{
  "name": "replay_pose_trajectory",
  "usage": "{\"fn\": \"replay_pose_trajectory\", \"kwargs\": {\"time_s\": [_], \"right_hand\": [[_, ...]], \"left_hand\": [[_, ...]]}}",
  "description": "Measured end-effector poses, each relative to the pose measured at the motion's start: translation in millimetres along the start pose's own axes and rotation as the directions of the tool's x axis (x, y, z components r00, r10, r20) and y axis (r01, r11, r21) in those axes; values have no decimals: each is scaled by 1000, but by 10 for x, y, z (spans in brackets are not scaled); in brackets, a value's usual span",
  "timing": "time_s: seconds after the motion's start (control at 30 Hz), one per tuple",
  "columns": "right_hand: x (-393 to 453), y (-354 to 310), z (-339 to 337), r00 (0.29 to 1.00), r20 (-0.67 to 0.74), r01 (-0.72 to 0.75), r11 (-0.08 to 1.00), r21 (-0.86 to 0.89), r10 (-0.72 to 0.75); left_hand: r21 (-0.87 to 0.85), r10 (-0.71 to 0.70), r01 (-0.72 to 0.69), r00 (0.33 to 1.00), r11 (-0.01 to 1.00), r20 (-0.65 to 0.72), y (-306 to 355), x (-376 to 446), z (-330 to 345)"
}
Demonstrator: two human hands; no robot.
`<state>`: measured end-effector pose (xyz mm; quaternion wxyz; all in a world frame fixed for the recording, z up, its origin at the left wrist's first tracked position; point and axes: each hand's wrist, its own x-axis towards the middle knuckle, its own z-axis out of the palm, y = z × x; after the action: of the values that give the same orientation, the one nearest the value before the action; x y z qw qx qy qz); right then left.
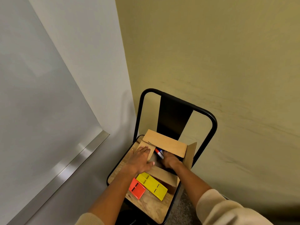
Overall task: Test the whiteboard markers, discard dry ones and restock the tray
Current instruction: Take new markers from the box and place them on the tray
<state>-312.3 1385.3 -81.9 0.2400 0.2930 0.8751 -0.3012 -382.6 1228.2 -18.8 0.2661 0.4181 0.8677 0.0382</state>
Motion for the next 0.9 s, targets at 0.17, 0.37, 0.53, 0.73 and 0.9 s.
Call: {"fn": "replay_pose_trajectory", "kwargs": {"time_s": [0.17,0.37,0.53,0.73,0.9], "right_hand": [[-308,-20,-245,998,-47,-21,978,209,31],[-719,-30,-543,991,-132,85,913,399,-35],[-1053,-268,-651,946,-289,283,811,512,-148],[-1209,-700,-435,897,-354,426,729,535,-264],[-1191,-1095,24,877,-298,481,703,524,-377]], "left_hand": [[-26,39,-44,983,999,-181,-5,24,-26],[-118,25,-112,818,987,-575,10,-39,-70],[-252,-33,-244,653,936,-757,20,-231,-120],[-722,-284,-336,756,604,-589,84,-655,-131],[-930,-391,-328,843,168,-368,-113,-1043,-77]]}}
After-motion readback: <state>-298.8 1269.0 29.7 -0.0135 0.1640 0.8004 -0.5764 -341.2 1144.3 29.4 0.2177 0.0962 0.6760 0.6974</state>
